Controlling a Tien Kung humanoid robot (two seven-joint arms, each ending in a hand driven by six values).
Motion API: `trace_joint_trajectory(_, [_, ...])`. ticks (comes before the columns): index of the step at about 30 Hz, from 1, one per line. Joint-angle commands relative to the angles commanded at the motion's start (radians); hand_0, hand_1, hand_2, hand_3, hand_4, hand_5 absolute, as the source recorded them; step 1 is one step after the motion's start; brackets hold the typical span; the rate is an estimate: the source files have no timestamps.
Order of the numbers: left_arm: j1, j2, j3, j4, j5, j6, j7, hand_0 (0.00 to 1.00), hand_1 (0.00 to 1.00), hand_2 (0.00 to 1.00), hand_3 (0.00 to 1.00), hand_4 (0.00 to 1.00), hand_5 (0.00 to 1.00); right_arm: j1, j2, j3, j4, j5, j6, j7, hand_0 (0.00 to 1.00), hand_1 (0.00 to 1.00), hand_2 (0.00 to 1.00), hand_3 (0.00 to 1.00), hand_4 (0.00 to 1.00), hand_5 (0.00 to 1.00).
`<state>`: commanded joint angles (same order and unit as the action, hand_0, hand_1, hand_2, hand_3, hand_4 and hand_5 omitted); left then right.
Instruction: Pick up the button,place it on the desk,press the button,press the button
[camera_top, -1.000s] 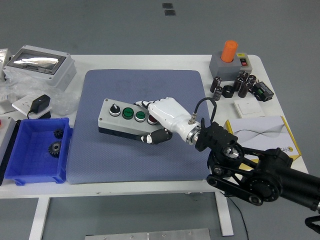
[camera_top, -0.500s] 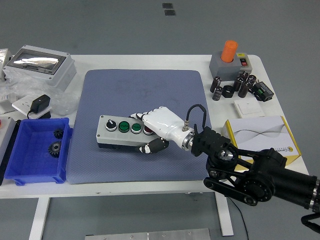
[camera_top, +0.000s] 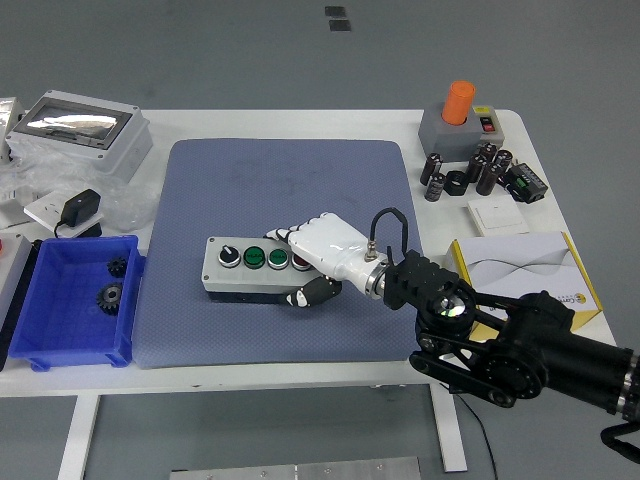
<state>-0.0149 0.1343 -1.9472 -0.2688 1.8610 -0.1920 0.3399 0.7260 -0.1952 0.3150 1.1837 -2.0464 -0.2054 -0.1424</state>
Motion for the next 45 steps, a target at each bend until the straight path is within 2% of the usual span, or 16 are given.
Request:
trace_joint_trajectory(1, [0.0, 0.0, 0.0, 0.0, 0.0, 0.0, 0.0, 0.8, 0.777, 0.742, 0.862, 0.965, 0.77, 0.0, 0.0, 0.0, 0.0, 0.003, 0.007, -0.003, 0.092, 0.218, 0.278, 0.375, 0.338, 0.002])
trace_joint_trajectory(2, [0.0, 0.0, 0.0, 0.0, 0.0, 0.0, 0.0, 0.8, 0.777, 0.743, 0.862, 0.966, 0.776, 0.0, 0.0, 0.001, 0.0, 0.006, 0.012, -0.005, 0.162, 0.317, 0.401, 0.551, 0.518, 0.002])
trace_joint_trajectory(7, [0.001, 0.0, 0.001, -0.001, -0.002, 0.0, 0.001, 0.8, 0.777, 0.743, 0.862, 0.966, 0.776, -0.002, 0.001, 0.002, 0.001, 0.019, 0.032, -0.013, 0.162, 0.317, 0.401, 0.551, 0.518, 0.002])
trace_joint_trajectory(8, [0.001, 0.0, 0.001, -0.001, -0.003, 0.0, 0.001, 0.8, 0.777, 0.742, 0.863, 0.966, 0.78, -0.002, 0.001, 0.002, 0.002, 0.02, 0.034, -0.014, 0.286, 0.589, 0.654, 0.669, 0.522, 0.043])
trace_joint_trajectory(13, [0.001, 0.001, 0.001, -0.001, -0.003, 0.0, 0.002, 0.8, 0.777, 0.742, 0.863, 0.966, 0.78, -0.003, 0.0, 0.002, 0.004, 0.025, 0.038, -0.018, 0.286, 0.589, 0.654, 0.669, 0.522, 0.043])
trace_joint_trajectory(14, [0.001, 0.001, 0.001, -0.001, -0.003, 0.0, 0.002, 0.8, 0.778, 0.743, 0.865, 0.966, 0.781, -0.003, 0.0, 0.002, 0.004, 0.026, 0.039, -0.019, 0.616, 0.744, 0.761, 0.73, 0.561, 0.034])
trace_joint_trajectory(19, [0.001, 0.001, 0.001, -0.002, -0.003, -0.001, 0.003, 0.8, 0.778, 0.743, 0.865, 0.966, 0.781, -0.003, -0.001, 0.003, 0.003, 0.03, 0.041, -0.022, 0.616, 0.744, 0.761, 0.73, 0.561, 0.034])
trace_joint_trajectory(20, [0.001, 0.001, 0.001, -0.002, -0.003, -0.001, 0.004, 0.8, 0.778, 0.743, 0.864, 0.968, 0.786, -0.003, -0.001, 0.004, 0.003, 0.03, 0.041, -0.023, 0.769, 0.785, 0.791, 0.782, 0.62, 0.069])
trace_joint_trajectory(25, [0.002, 0.001, 0.001, -0.002, -0.003, -0.004, 0.006, 0.8, 0.778, 0.743, 0.864, 0.968, 0.786, -0.003, -0.002, 0.005, 0.003, 0.032, 0.044, -0.023, 0.769, 0.785, 0.791, 0.782, 0.62, 0.069])
trace_joint_trajectory(26, [0.002, 0.001, 0.001, -0.002, -0.003, -0.005, 0.007, 0.8, 0.778, 0.743, 0.865, 0.97, 0.792, -0.003, -0.002, 0.005, 0.002, 0.032, 0.044, -0.023, 0.77, 0.791, 0.8, 0.817, 0.672, 0.125])
trace_joint_trajectory(31, [0.002, 0.001, 0.003, -0.003, -0.005, -0.01, 0.012, 0.8, 0.778, 0.743, 0.865, 0.97, 0.792, -0.003, -0.003, 0.007, 0.003, 0.03, 0.044, -0.026, 0.77, 0.791, 0.8, 0.817, 0.672, 0.125])
trace_joint_trajectory(32, [0.002, 0.001, 0.003, -0.003, -0.006, -0.011, 0.013, 0.801, 0.778, 0.743, 0.866, 0.971, 0.797, -0.003, -0.003, 0.007, 0.003, 0.03, 0.044, -0.027, 0.773, 0.805, 0.842, 0.859, 0.765, 0.223])
trace_joint_trajectory(37, [0.002, 0.002, 0.004, -0.003, -0.007, -0.018, 0.018, 0.801, 0.778, 0.743, 0.866, 0.971, 0.797, -0.005, -0.006, 0.01, 0.006, 0.03, 0.05, -0.032, 0.773, 0.805, 0.842, 0.859, 0.765, 0.223])
trace_joint_trajectory(38, [0.002, 0.002, 0.004, -0.003, -0.007, -0.02, 0.02, 0.801, 0.78, 0.745, 0.867, 0.972, 0.799, -0.005, -0.006, 0.01, 0.007, 0.03, 0.051, -0.033, 0.791, 0.813, 0.87, 0.902, 0.836, 0.285])
trace_joint_trajectory(45, [0.003, 0.002, 0.004, -0.003, -0.007, -0.026, 0.023, 0.803, 0.781, 0.745, 0.868, 0.973, 0.801, -0.008, -0.01, 0.011, 0.011, 0.038, 0.065, -0.05, 0.791, 0.816, 0.88, 0.918, 0.861, 0.302])
